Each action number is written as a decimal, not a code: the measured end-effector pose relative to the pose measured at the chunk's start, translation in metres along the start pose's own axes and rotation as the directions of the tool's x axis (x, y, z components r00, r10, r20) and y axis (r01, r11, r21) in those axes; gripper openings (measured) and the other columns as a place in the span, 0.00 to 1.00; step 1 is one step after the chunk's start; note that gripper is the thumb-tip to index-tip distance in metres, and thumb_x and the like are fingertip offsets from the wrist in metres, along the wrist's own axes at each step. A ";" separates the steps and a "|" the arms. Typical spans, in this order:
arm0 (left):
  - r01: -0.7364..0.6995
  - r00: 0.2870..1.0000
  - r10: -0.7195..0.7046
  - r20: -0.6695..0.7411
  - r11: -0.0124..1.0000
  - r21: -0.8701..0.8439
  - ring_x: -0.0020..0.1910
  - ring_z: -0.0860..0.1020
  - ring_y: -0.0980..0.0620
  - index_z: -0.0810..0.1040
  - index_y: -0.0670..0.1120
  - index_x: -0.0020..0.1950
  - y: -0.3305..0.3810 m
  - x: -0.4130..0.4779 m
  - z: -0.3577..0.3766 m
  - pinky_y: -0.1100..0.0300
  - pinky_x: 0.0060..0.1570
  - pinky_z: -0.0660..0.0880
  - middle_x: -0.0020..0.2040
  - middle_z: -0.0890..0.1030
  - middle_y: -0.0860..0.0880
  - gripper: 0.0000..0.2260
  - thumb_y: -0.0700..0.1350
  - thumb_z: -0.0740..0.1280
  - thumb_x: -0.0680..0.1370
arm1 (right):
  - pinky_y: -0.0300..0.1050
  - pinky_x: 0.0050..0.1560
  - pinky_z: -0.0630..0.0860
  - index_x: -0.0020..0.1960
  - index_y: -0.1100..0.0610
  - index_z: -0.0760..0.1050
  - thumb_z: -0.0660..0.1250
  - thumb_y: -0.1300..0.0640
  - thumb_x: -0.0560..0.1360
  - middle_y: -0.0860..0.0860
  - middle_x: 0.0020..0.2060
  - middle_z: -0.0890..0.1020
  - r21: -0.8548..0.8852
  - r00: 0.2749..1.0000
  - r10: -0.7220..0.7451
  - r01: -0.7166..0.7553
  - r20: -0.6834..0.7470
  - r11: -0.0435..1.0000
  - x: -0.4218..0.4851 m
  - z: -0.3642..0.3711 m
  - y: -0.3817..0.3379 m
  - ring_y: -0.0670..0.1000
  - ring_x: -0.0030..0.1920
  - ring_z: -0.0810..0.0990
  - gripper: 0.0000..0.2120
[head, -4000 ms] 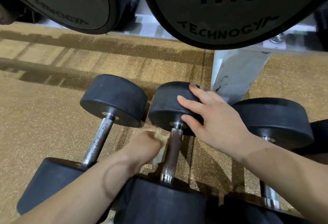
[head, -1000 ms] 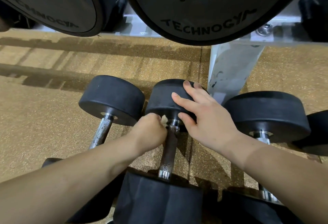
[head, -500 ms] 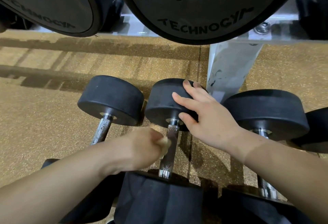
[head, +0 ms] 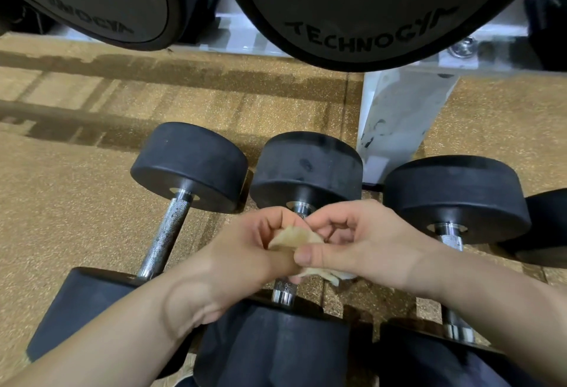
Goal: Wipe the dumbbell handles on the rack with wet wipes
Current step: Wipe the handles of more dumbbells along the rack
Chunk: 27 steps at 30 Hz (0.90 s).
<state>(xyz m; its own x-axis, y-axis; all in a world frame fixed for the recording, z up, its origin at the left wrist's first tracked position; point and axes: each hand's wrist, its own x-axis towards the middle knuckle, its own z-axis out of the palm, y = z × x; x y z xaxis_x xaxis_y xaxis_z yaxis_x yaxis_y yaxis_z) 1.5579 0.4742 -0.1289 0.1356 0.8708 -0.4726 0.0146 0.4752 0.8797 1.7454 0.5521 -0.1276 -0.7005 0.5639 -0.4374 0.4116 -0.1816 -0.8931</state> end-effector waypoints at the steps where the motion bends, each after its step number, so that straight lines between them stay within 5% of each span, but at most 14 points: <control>1: 0.002 1.000 -0.002 -0.002 1.000 0.008 0.40 0.80 0.48 0.81 0.42 0.48 -0.001 0.000 0.000 0.56 0.43 0.78 0.41 0.82 0.40 0.12 0.26 0.72 0.74 | 0.54 0.43 0.76 0.49 0.48 0.87 0.79 0.47 0.72 0.55 0.43 0.88 0.006 0.999 0.014 -0.014 -0.050 1.000 0.001 0.000 0.002 0.55 0.38 0.79 0.08; 3: 0.020 1.000 -0.020 -0.024 1.000 0.021 0.43 0.82 0.48 0.82 0.42 0.51 -0.007 0.001 -0.001 0.54 0.47 0.81 0.46 0.83 0.38 0.13 0.28 0.76 0.72 | 0.55 0.49 0.81 0.44 0.51 0.88 0.77 0.51 0.75 0.56 0.41 0.87 0.033 0.982 0.080 -0.075 -0.171 0.997 0.002 0.000 0.007 0.53 0.39 0.82 0.04; 6: 0.084 0.991 -0.079 -0.110 0.996 0.036 0.42 0.82 0.46 0.82 0.41 0.54 -0.016 0.004 -0.003 0.54 0.43 0.80 0.45 0.84 0.37 0.10 0.31 0.75 0.75 | 0.54 0.52 0.83 0.39 0.56 0.85 0.73 0.55 0.79 0.55 0.37 0.86 0.176 0.952 0.204 -0.165 -0.228 0.970 0.000 0.002 0.018 0.53 0.40 0.83 0.11; 9: 0.135 0.949 -0.119 -0.291 0.990 0.034 0.36 0.80 0.50 0.81 0.41 0.55 -0.026 0.009 -0.009 0.58 0.36 0.76 0.38 0.82 0.43 0.08 0.33 0.72 0.78 | 0.61 0.60 0.82 0.46 0.58 0.82 0.68 0.55 0.83 0.58 0.45 0.88 0.368 0.898 0.350 -0.240 -0.268 0.898 0.003 0.005 0.034 0.62 0.49 0.87 0.10; 12: 0.206 0.895 -0.127 -0.427 0.968 0.143 0.35 0.80 0.51 0.81 0.47 0.53 -0.038 0.015 -0.016 0.56 0.38 0.75 0.39 0.84 0.45 0.06 0.37 0.70 0.79 | 0.62 0.59 0.82 0.58 0.59 0.77 0.66 0.54 0.83 0.64 0.49 0.87 0.591 0.853 0.462 -0.247 -0.243 0.768 0.009 0.006 0.043 0.63 0.48 0.88 0.09; 17: 0.204 0.882 -0.054 -0.467 0.940 0.275 0.30 0.75 0.61 0.81 0.50 0.49 -0.050 0.018 -0.005 0.66 0.34 0.73 0.42 0.84 0.52 0.03 0.43 0.71 0.78 | 0.64 0.56 0.84 0.64 0.56 0.74 0.71 0.61 0.79 0.59 0.51 0.87 0.436 0.741 0.550 -0.379 -0.386 0.816 0.022 0.014 0.066 0.61 0.47 0.88 0.15; 22: 0.217 0.835 -0.041 -0.549 0.941 0.259 0.34 0.78 0.63 0.80 0.53 0.50 -0.055 0.020 -0.005 0.67 0.38 0.73 0.44 0.84 0.55 0.03 0.46 0.72 0.78 | 0.48 0.42 0.83 0.61 0.57 0.79 0.65 0.64 0.79 0.59 0.48 0.85 0.448 0.634 0.652 -0.480 -0.417 0.754 0.048 0.027 0.075 0.60 0.48 0.85 0.12; 25: 0.229 0.827 -0.054 -0.560 0.941 0.248 0.42 0.81 0.60 0.80 0.53 0.51 -0.058 0.021 -0.006 0.65 0.46 0.76 0.46 0.84 0.56 0.04 0.47 0.72 0.78 | 0.57 0.59 0.82 0.47 0.61 0.79 0.61 0.58 0.83 0.62 0.41 0.81 0.578 0.673 0.661 -0.409 -0.332 0.706 0.068 0.043 0.052 0.60 0.44 0.82 0.11; 27: 0.244 0.830 -0.065 -0.554 0.936 0.255 0.42 0.81 0.59 0.80 0.52 0.51 -0.057 0.023 -0.006 0.70 0.43 0.74 0.46 0.84 0.55 0.04 0.46 0.72 0.77 | 0.60 0.62 0.80 0.48 0.59 0.78 0.58 0.54 0.85 0.61 0.43 0.80 0.687 0.702 0.640 -0.299 -0.311 0.662 0.076 0.056 0.035 0.60 0.44 0.80 0.14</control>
<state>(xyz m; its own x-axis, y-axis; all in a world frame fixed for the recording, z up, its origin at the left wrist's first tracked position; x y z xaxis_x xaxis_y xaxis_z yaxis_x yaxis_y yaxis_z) 1.5542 0.4677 -0.1905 -0.4374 0.7616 -0.4781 0.2995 0.6247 0.7211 1.6738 0.5433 -0.1984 -0.0469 0.5306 -0.8463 0.0819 -0.8424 -0.5327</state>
